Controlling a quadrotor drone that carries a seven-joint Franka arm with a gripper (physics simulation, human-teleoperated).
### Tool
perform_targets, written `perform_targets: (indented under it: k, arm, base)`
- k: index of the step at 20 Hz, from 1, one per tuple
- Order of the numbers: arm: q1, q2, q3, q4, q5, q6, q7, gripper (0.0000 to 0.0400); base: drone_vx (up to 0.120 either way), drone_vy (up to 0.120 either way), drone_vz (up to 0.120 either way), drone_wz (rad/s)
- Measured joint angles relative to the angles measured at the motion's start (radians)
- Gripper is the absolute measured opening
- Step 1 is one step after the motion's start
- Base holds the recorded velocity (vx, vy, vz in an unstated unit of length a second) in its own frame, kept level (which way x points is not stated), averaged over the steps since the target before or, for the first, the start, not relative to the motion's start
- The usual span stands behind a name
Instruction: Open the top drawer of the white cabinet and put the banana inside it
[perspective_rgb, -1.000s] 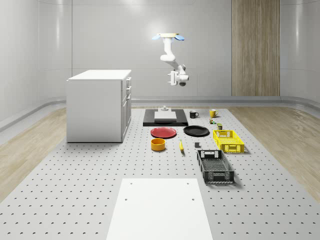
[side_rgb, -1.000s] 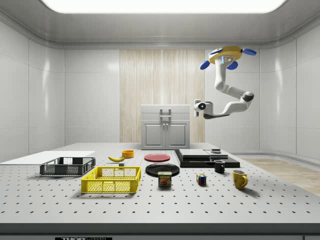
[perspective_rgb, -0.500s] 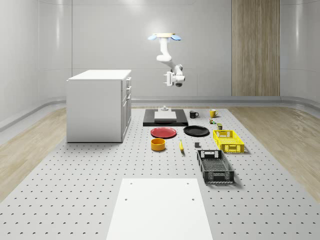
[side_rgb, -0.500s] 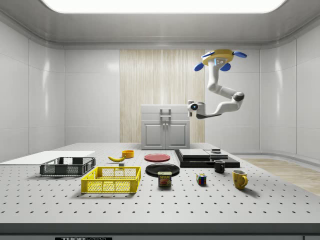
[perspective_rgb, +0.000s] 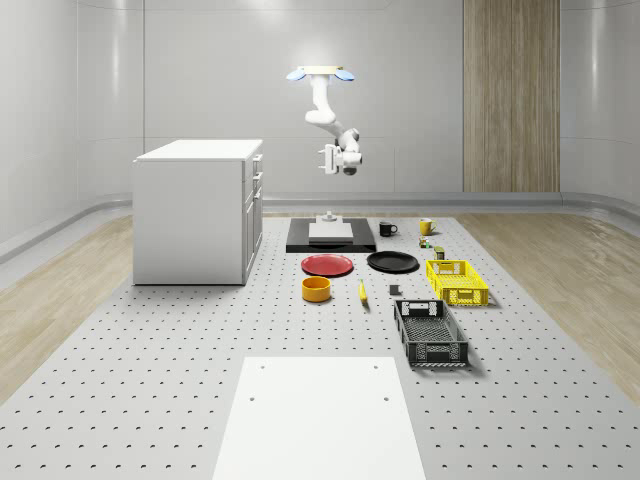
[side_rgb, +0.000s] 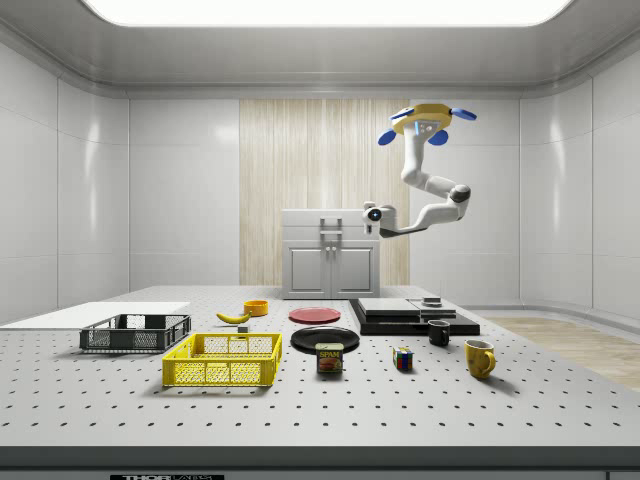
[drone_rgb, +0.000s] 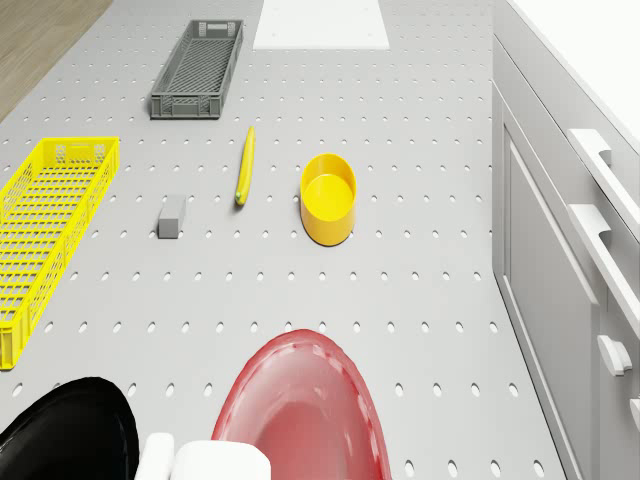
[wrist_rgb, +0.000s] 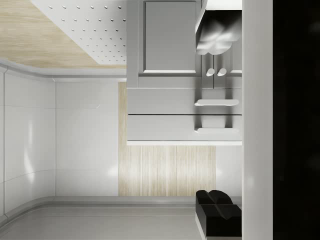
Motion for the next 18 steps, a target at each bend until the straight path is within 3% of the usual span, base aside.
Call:
perform_targets:
  k: [18]
  arm:
    - [0.029, -0.033, -0.008, -0.004, -0.027, 0.027, 0.023, 0.04]
  base:
    - [0.118, -0.12, 0.0, 0.0]
